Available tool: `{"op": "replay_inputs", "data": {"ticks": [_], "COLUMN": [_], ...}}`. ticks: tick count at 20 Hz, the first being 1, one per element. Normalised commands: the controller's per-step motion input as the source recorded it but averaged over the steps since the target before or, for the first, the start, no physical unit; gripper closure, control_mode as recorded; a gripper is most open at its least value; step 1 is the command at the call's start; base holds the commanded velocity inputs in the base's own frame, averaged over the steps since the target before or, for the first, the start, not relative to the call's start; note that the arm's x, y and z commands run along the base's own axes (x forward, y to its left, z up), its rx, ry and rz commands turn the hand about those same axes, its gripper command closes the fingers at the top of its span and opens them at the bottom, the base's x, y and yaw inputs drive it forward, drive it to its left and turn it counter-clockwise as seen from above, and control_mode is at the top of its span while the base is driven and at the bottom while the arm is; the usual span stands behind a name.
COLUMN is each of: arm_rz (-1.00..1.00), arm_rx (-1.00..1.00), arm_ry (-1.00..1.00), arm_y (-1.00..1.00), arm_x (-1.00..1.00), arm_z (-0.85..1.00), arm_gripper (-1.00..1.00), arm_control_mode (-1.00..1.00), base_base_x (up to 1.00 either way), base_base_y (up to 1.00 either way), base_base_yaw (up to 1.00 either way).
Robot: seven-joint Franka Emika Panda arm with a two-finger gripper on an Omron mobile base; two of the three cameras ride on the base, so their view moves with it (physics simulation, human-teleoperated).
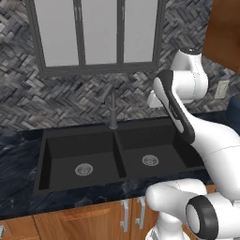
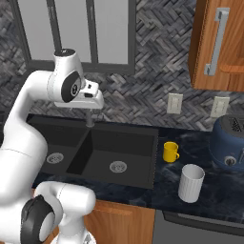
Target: Place the mug in the left basin and the glass cup in the right basin of the sink.
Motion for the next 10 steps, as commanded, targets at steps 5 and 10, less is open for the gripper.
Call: {"op": "replay_inputs", "data": {"ticks": [5, 10], "arm_rz": [0.00, 0.00], "arm_rx": [0.00, -0.01], "arm_ry": [0.00, 0.00], "arm_y": [-0.16, -0.16], "arm_x": [0.00, 0.00], "arm_z": [-0.12, -0.18], "arm_gripper": [-1.00, -1.00], "arm_control_mode": [-1.00, -1.00], "base_base_x": [0.00, 0.00], "base_base_y": [0.00, 0.00], "base_base_yaw": [0.00, 0.00]}}
